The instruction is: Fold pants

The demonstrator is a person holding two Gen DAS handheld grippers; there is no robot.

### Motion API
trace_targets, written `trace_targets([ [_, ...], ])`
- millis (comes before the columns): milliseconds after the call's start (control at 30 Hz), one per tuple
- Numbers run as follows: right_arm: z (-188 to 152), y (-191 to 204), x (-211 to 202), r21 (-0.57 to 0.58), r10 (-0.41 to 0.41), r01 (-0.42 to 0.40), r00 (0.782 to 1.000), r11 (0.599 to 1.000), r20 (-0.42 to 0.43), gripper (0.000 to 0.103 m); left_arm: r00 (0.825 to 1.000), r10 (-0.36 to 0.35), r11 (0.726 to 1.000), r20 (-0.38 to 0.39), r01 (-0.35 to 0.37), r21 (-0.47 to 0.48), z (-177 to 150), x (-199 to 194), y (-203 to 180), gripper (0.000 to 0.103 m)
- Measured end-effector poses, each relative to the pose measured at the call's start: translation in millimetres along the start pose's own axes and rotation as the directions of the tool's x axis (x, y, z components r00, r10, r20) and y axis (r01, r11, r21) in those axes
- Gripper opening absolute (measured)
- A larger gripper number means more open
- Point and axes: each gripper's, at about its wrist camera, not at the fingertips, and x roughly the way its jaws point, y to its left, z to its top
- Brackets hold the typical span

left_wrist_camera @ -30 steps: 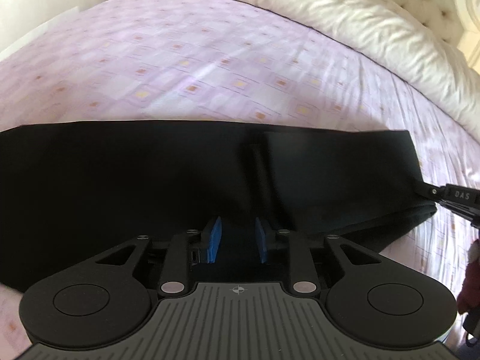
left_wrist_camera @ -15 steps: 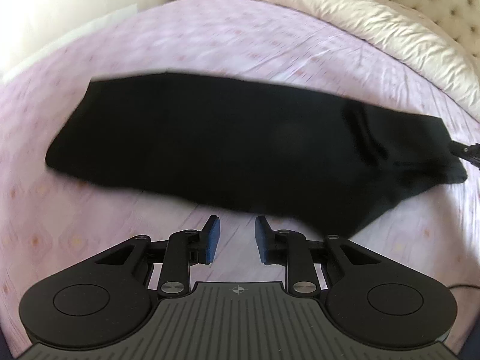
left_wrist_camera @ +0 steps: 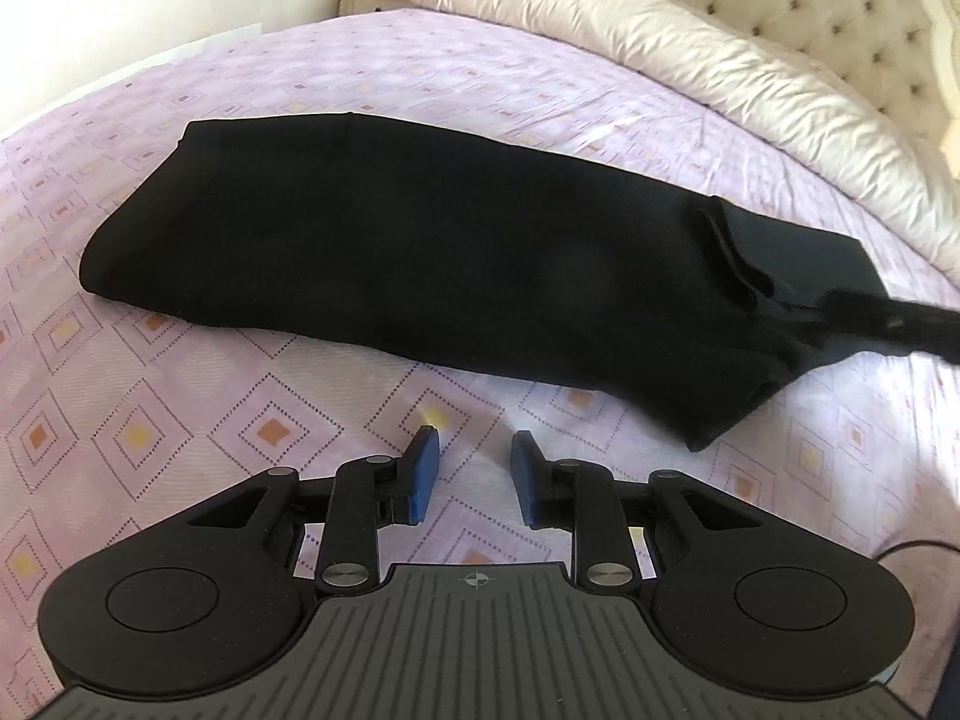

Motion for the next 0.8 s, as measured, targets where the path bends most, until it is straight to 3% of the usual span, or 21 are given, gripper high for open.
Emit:
trace_targets([
  [267,0,43,39,-0.047,-0.052,0.05,0.998,0.998,-0.042,0.01,0.999,-0.03,0.999,0.02,0.031,-0.041,-5,-2,6,0.026],
  [400,-22,55,61,-0.052,-0.104,0.098,0.983,0.994,-0.149,0.01,0.998,-0.057,0.995,0.025,0.059,-0.076,-5,-1,13,0.026],
  [500,-33,60,63,-0.117,-0.138,0.126,0.985,0.985,-0.101,0.009,0.996,-0.088,0.989,0.022,0.09,-0.116,-3,-1,22,0.026],
  [600,-29,64,66,-0.119,-0.162,0.148,0.98,0.982,-0.112,0.009,0.989,-0.143,0.972,0.038,0.148,-0.182,-3,-1,35,0.028],
  [667,-30,67,67,-0.133,-0.167,0.151,0.98,0.979,-0.11,0.009,0.976,-0.21,0.943,0.055,0.217,-0.253,-3,0,51,0.037],
  [700,-31,67,66,-0.138,-0.165,0.15,0.981,0.979,-0.105,0.009,0.972,-0.223,0.926,0.072,0.234,-0.297,-4,-2,58,0.048],
  [733,-32,66,66,-0.142,-0.164,0.149,0.982,0.979,-0.098,0.009,0.974,-0.208,0.919,0.092,0.227,-0.323,-4,-5,63,0.055],
  [800,-33,64,63,-0.142,-0.158,0.144,0.983,0.979,-0.089,0.008,0.982,-0.133,0.927,0.132,0.171,-0.333,-1,-12,71,0.084],
])
